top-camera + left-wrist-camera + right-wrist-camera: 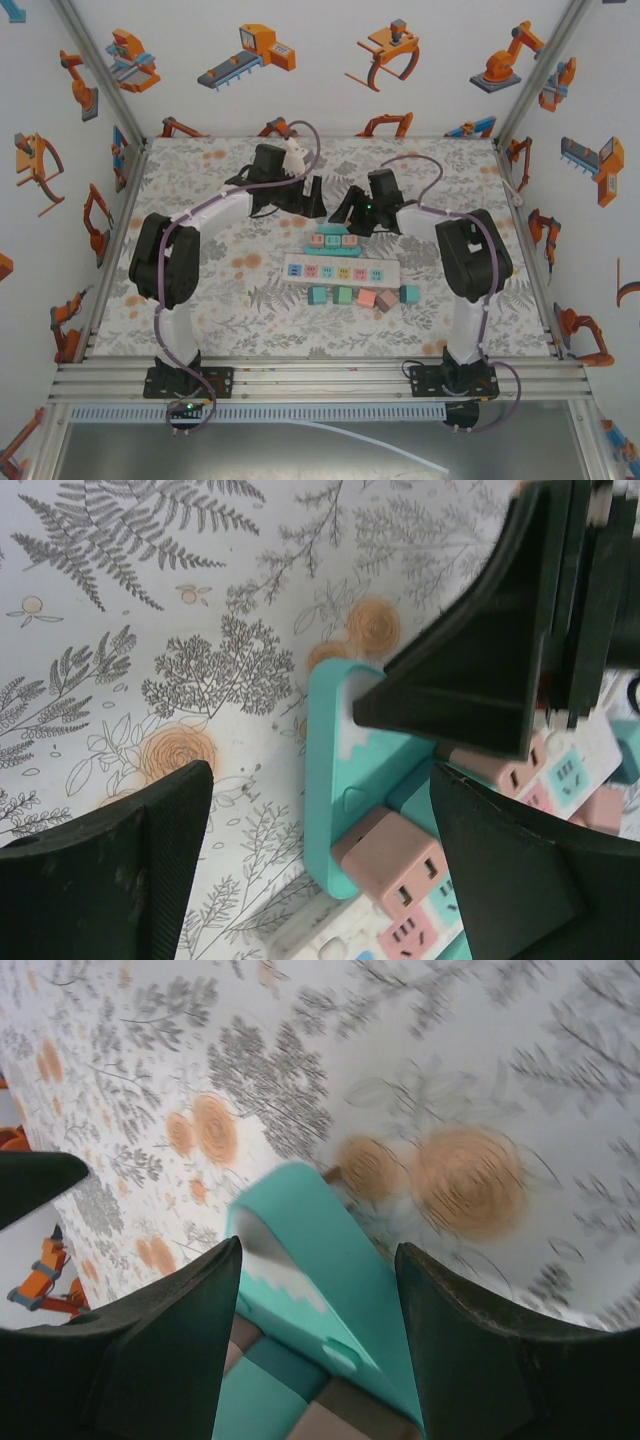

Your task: Pull the plug off the socket

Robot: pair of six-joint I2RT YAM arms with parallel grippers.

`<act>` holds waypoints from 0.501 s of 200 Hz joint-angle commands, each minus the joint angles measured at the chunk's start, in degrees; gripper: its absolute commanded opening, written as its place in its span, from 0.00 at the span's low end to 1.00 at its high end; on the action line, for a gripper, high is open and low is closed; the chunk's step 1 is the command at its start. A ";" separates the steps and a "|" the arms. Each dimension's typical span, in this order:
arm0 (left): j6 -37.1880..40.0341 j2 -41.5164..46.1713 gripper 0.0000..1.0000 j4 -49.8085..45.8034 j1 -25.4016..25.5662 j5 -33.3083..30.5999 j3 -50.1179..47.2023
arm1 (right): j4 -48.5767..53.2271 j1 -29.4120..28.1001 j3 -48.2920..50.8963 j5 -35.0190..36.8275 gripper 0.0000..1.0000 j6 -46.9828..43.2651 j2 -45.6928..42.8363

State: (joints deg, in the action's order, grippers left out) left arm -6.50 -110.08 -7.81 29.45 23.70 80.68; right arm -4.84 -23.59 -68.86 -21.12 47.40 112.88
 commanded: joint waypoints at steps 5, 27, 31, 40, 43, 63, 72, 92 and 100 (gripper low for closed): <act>3.85 2.79 0.81 3.01 -2.61 7.49 -3.50 | -2.66 -0.69 -3.30 -4.75 0.58 -3.75 -1.68; 4.08 3.09 0.80 6.41 -2.76 10.36 -4.05 | -0.99 0.25 -3.11 -4.97 0.59 -7.58 -7.10; 3.63 2.78 0.80 6.87 -2.78 10.44 -3.90 | -0.21 0.68 -2.69 -4.19 0.60 -8.35 -8.36; 1.61 1.91 0.80 8.09 -2.75 10.48 -3.49 | 0.95 2.04 -1.60 -2.99 0.61 -10.36 -10.99; 1.08 1.43 0.79 8.41 -2.75 10.53 -3.39 | 1.22 2.55 -1.09 -2.87 0.61 -11.24 -11.88; -2.47 -1.08 0.78 10.47 -2.70 10.93 -3.08 | 4.71 5.54 1.59 -1.62 0.62 -20.87 -17.77; -5.03 -1.94 0.75 12.27 -2.68 10.14 -3.24 | 7.88 6.09 1.92 -1.18 0.62 -28.50 -20.34; -9.32 -3.50 0.73 13.99 -1.92 9.14 -3.03 | 14.33 5.93 2.96 -3.45 0.63 -47.77 -25.39; -9.28 -3.71 0.73 13.58 -1.22 8.25 -2.92 | 14.90 6.06 4.78 -3.32 0.65 -54.65 -27.59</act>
State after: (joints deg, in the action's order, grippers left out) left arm -10.59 -111.50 2.61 26.96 32.18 76.71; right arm 1.96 -16.91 -67.61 -23.46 20.51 90.96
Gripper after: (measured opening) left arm 0.731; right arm 0.628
